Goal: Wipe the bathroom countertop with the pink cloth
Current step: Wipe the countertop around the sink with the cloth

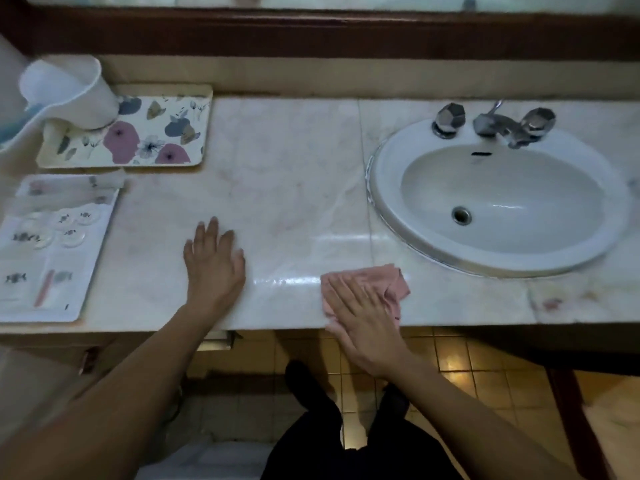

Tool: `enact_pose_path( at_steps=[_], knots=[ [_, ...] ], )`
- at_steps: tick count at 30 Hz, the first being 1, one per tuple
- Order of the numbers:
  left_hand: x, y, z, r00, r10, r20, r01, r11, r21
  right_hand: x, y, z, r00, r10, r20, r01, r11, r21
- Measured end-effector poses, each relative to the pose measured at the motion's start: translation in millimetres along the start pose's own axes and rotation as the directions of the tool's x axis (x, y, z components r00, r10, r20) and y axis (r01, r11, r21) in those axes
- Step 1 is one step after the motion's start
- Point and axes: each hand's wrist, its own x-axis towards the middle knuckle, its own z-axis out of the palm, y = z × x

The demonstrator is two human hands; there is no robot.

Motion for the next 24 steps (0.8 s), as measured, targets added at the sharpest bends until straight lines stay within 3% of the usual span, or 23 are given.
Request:
enact_pose_path(
  at_steps=[2,6,8,11,14,16,21,24],
  knots=[
    [-12.3,45.7,8.3,0.995,0.101,0.023,-0.100,0.994,-0.043,-36.6,27.9,-2.1,1.000,-0.007,0.011,0.007,1.000,0.004],
    [-48.5,115.8,29.4,0.968,0.247,0.042,-0.240,0.963,-0.126,-62.3,97.9,-26.2,0.966,0.249,-0.065,-0.246,0.968,0.055],
    [-58.2,144.8,41.6,0.958,0.279,0.068,-0.268,0.953,-0.139,-38.8,102.9,-35.7,0.947,0.305,-0.100,-0.300,0.952,0.064],
    [-65.4,186.6,56.3,0.951,0.299,0.081,-0.288,0.949,-0.130,-27.3,89.9,-36.3,0.959,0.270,-0.081,-0.261,0.959,0.106],
    [-73.0,225.1,65.7,0.950,0.303,0.070,-0.293,0.947,-0.129,-82.9,111.9,-29.8,0.986,0.151,-0.067,-0.148,0.988,0.045],
    [-79.6,245.5,73.2,0.948,0.313,0.063,-0.303,0.945,-0.124,-122.4,147.4,-30.9,0.976,0.190,-0.101,-0.187,0.981,0.041],
    [-91.5,264.6,95.7,0.947,0.312,0.074,-0.311,0.950,-0.031,-161.1,241.6,-59.3,0.903,0.397,-0.167,-0.391,0.918,0.070],
    [-91.8,265.7,104.1,0.953,0.301,0.020,-0.302,0.951,0.065,-149.1,261.3,-68.9,0.810,0.525,-0.263,-0.504,0.851,0.146]
  ],
)
